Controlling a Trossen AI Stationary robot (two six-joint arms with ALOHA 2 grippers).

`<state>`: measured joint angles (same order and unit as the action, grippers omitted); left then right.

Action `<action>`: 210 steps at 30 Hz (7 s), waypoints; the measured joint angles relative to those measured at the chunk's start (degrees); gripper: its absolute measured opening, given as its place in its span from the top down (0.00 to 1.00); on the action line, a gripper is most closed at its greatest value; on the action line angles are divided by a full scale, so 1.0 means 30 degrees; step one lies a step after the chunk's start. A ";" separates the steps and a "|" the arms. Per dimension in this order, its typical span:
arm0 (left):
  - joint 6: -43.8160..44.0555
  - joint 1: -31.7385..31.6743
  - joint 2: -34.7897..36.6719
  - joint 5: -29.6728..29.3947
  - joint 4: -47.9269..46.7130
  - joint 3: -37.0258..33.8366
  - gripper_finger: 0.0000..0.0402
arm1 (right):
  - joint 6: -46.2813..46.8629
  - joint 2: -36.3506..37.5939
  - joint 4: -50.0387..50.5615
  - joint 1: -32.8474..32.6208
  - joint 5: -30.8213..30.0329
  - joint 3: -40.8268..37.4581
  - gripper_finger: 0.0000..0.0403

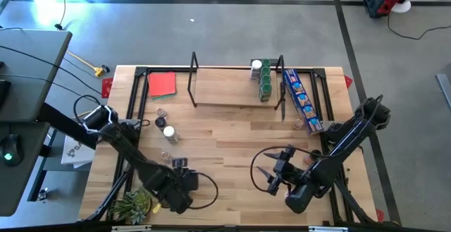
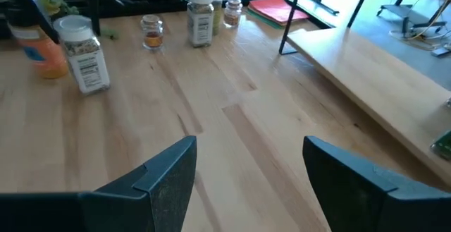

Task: Shelf spices
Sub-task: Put the bottom left white seasoning bottle on the shelf aligned with the other white seasoning bottle

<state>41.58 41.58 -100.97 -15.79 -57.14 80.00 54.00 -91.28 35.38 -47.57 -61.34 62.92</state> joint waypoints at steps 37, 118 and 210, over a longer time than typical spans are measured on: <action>-2.4522 -2.0884 -0.2412 0.7954 0.9388 0.4555 0.50 | 0.4186 0.2314 -0.3324 -0.1421 -0.2894 0.0000 0.37; -1.9852 -2.0270 -0.1870 0.3140 1.1987 -0.1101 0.82 | 0.4357 0.0405 -0.3833 -0.1262 -0.1722 0.0007 0.37; -1.1333 -1.1589 1.3954 -0.4625 0.7647 -0.7213 1.00 | -1.6537 0.1098 0.5130 2.2471 1.8092 0.6197 0.47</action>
<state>7.58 6.81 -59.10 -29.67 -34.20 58.36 4.38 -87.98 50.77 19.85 -7.06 81.51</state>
